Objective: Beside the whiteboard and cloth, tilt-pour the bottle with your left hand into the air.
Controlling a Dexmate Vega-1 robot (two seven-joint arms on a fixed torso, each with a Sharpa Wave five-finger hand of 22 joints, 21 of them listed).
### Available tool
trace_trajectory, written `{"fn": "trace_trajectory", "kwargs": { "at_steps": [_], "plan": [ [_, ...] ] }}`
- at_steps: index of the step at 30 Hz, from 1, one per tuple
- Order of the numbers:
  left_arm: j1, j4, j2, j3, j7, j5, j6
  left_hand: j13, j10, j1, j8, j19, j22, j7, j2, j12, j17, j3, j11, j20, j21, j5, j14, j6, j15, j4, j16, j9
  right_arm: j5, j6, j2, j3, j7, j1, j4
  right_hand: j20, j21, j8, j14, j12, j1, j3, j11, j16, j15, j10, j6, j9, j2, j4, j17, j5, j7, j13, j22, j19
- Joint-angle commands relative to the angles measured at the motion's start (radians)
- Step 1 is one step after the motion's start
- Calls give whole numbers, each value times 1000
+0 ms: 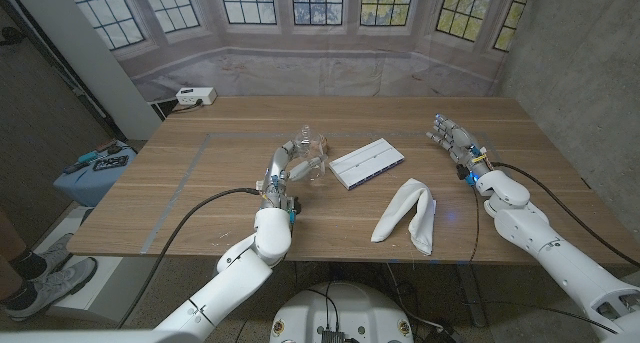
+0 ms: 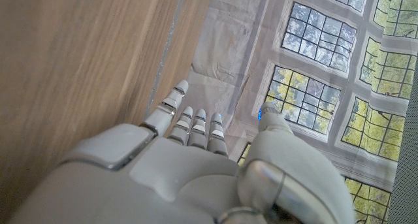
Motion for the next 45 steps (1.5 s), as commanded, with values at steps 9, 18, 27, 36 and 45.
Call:
{"fn": "trace_trajectory", "kwargs": {
  "at_steps": [9, 18, 27, 36, 45],
  "plan": [
    [1, 85, 5, 30, 63, 45, -77, 2, 29, 26, 110, -4, 2, 43, 162, -6, 2, 51, -29, 0, -5, 7, 23, 147, -24, 42, -7, -1, 1, 8, -1, -1, 3, -16, -12, -1, 1, 5, 12, 3, 10, 5, 0, 7, -2, 10, 7, 2, -3, -1, 0, 8, -3, 5, 3, 10],
    [-15, 146, -8, 41, 81, 61, -135, 3, 28, 21, 110, -10, 2, 40, 165, -6, -2, 53, -29, -1, -7, 7, 19, 150, -22, 43, -17, -3, 2, 9, 0, 0, 2, -20, -13, -1, 1, 5, 11, 3, 10, 5, 1, 7, -1, 9, 7, 2, -3, -1, 0, 8, -4, 5, 3, 10],
    [-27, 189, -25, 51, 71, 47, -150, 3, 26, 17, 111, -15, 2, 39, 168, -6, -4, 55, -26, -1, -9, 7, 14, 153, -18, 43, -25, -4, -1, 6, -3, -1, -3, -23, -18, -1, 1, 5, 12, 3, 10, 5, 4, 7, -2, 10, 8, 2, -3, -1, 1, 8, -2, 5, 3, 11],
    [-34, 216, -37, 54, 60, 22, -158, -2, 21, 8, 108, -19, 2, 38, 165, -11, -10, 55, -25, -5, -11, 6, 8, 149, -21, 44, -37, -6, -2, 2, -3, -2, -5, -22, -20, 0, 1, 6, 11, 2, 11, 5, 0, 7, -2, 9, 9, 2, -3, -1, 1, 8, -2, 5, 3, 11],
    [-39, 230, -42, 57, 53, 6, -159, -11, 15, 5, 106, -25, 2, 39, 165, -20, -15, 58, -25, -7, -13, 5, 6, 144, -15, 42, -47, -8, -3, -1, -3, -4, -7, -20, -17, 1, 1, 5, 11, 3, 11, 5, 3, 6, -1, 11, 8, 2, -3, -1, 1, 8, -2, 5, 3, 12]
  ]
}}
